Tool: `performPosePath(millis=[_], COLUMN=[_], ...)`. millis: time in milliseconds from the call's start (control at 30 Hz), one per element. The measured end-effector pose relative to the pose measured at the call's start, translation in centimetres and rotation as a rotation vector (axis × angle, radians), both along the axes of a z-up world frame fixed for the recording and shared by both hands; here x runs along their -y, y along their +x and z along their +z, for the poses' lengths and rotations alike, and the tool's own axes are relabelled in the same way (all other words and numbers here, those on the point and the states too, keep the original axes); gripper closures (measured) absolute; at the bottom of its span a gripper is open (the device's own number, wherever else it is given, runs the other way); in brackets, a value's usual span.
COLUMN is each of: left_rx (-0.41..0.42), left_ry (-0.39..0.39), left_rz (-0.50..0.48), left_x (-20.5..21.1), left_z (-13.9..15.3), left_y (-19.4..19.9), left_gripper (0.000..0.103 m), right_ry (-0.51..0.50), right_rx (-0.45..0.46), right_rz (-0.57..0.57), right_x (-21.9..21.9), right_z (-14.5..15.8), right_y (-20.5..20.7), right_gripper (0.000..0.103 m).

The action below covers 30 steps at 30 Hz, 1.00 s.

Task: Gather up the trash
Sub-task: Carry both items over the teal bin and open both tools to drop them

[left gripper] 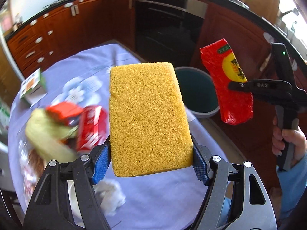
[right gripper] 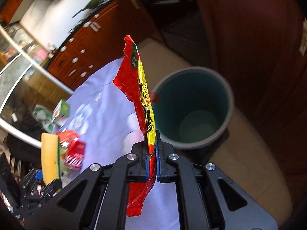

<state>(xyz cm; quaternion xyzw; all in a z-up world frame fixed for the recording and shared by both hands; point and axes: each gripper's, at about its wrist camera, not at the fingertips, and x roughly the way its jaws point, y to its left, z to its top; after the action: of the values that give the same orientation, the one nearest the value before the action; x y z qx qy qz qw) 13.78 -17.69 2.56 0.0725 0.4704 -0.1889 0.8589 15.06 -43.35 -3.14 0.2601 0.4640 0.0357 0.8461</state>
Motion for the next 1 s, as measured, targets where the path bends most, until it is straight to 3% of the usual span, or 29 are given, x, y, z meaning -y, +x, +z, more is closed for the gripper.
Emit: performPosePath(millis=[367,433,467,500,667,1000], left_rx=[-0.094,-0.11,-0.115,-0.121,-0.146,-0.177], left_ry=[0.047,0.056,0.059,0.065,0.091,0.166], left_rz=[-0.124,-0.132,-0.136,-0.142,-0.169,-0.186], left_x=[10.0,11.3,11.7,12.2,14.3,17.0], left_z=[-3.3,-4.2,-4.5,-5.0,-6.6,-9.4], left_y=[8.8,10.3,10.7,11.2,12.3,14.2], left_gripper=[0.029,0.029,0.029,0.029,0.029,0.026], right_ry=[-0.002,0.003,0.012,0.015,0.008,0.013], right_rx=[-0.128,-0.147,-0.152,-0.15,-0.136,-0.153], right_rz=[-0.099,-0.099,-0.101,-0.108,-0.135,-0.232], right_x=[6.2,6.7,7.0,7.2,8.4,10.7], right_z=[-6.5,-7.4,-7.7,-7.9,-8.2,-8.0], right_y=[6.7,7.5,7.7,7.8,8.1,7.1], right_gripper=[0.093,0.079,0.053,0.04,0.029,0.02])
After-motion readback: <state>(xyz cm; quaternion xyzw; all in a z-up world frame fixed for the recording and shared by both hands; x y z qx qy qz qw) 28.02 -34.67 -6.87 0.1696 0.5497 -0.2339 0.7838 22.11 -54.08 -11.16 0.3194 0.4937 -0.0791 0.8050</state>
